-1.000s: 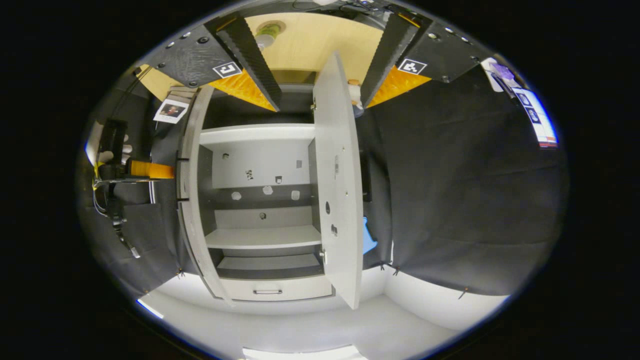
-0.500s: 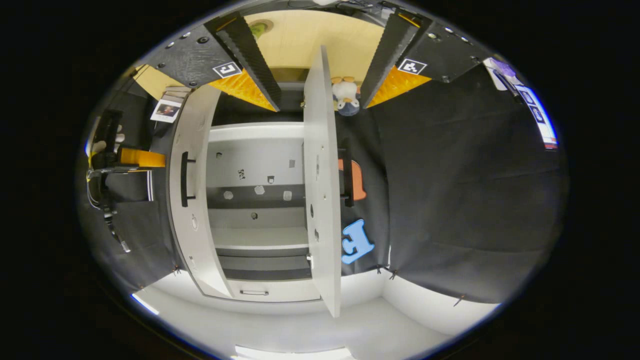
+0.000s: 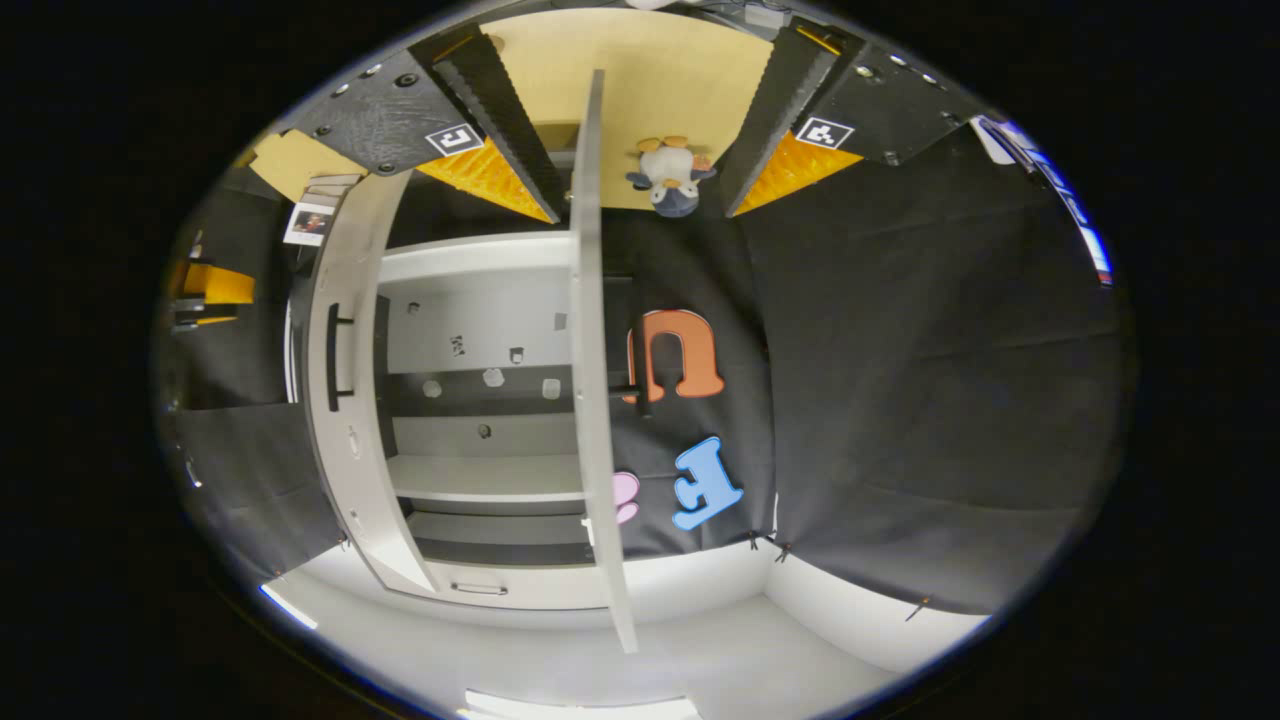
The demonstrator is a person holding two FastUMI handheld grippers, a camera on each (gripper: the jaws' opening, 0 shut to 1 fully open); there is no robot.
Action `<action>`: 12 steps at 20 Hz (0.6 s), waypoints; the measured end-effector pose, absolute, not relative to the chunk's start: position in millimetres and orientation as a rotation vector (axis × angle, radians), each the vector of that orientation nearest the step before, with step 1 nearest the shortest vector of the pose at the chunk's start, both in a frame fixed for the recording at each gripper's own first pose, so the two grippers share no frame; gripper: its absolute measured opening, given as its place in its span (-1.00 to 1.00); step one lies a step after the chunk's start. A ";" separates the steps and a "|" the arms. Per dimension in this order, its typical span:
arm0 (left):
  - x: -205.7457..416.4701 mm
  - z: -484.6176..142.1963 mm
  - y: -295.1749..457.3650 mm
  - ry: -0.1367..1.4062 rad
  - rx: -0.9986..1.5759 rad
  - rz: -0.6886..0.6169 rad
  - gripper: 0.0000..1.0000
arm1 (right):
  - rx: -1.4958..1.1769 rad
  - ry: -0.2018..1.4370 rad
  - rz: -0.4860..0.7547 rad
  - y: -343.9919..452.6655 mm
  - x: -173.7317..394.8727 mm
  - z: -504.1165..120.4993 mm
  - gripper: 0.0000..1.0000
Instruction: Grasp the bottle in the cabinet with the left hand and place it on the coaster, then close the right door with the right hand and the left door with the left hand.
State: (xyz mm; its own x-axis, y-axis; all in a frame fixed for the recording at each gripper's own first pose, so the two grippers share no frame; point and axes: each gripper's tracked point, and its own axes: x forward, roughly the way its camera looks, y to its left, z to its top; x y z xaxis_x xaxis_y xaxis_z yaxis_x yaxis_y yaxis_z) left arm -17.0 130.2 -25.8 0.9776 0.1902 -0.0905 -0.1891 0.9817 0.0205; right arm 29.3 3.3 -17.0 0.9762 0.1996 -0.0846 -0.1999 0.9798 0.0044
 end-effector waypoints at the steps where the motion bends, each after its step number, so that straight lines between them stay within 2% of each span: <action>1: -10.3 -26.3 143.5 0.092 0.024 0.209 0.95 | 0.006 0.092 0.188 3.9 23.1 -22.5 0.92; 2: -2.8 -25.8 155.2 0.093 0.033 0.218 0.94 | 0.013 0.101 0.174 4.6 16.3 -28.1 0.98; 9: 57.9 -8.7 204.5 0.073 0.041 0.205 0.94 | 0.042 0.173 0.082 2.9 -22.5 -65.8 0.93; 12: 79.1 3.6 210.9 0.052 0.042 0.203 0.94 | 0.050 0.188 0.048 -3.2 -29.8 -71.8 0.98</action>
